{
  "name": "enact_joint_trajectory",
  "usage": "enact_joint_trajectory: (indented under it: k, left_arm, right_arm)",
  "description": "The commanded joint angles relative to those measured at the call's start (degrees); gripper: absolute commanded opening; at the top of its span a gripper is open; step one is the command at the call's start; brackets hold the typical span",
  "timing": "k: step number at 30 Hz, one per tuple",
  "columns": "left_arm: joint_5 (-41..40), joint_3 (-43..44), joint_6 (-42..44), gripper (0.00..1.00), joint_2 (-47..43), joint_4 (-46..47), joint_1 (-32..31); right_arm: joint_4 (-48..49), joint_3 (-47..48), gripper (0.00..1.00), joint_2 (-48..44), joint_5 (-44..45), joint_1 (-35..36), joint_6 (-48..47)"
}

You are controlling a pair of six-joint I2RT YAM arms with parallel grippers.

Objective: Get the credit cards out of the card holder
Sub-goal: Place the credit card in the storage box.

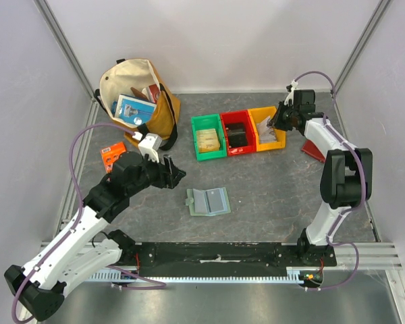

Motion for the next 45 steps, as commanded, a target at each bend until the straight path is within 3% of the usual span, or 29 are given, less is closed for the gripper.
enact_joint_trajectory:
  k: [1,10,12,19,22,26,36,45]
  left_arm:
    - [-0.8,-1.1,-1.3,0.71,-0.2,1.9,0.0]
    - [3.1,-1.7,-1.8,0.71,2.2,3.8,-0.1]
    - [3.6,-1.4,-1.6,0.71,2.5,3.9,-0.1]
    - [4.8,-0.9,-2.2,0.72,4.1,3.8,-0.2]
    - [6.6,-0.3,-3.5,0.72,5.6,3.9,-0.2]
    - [8.3,0.5,-4.8,0.7,7.3,4.2,-0.3]
    - [8.3,0.6,-6.7,0.65,9.5,4.8,-0.6]
    - [8.7,0.2,-7.9,0.65,11.0,5.0,-0.8]
  right_arm:
    - [5.1,1.6,0.0,3.5,-4.8,-0.2,1.1]
    - [-0.2,2.5,0.01,6.5,-2.8,-0.1,-0.1]
    - [-1.3,2.3,0.09,5.9,-0.4,0.0,-0.7]
    - [-6.0,2.2,0.55,-1.1,8.2,0.1,-1.8]
    - [-7.0,0.8,0.59,-5.9,12.7,1.4,-1.7]
    - [-6.5,-1.2,0.59,-10.4,14.3,2.3,-2.5]
    - [1.2,2.1,0.34,-1.7,1.8,3.1,-1.4]
    - [0.6,3.0,0.29,8.1,9.9,2.1,-2.3]
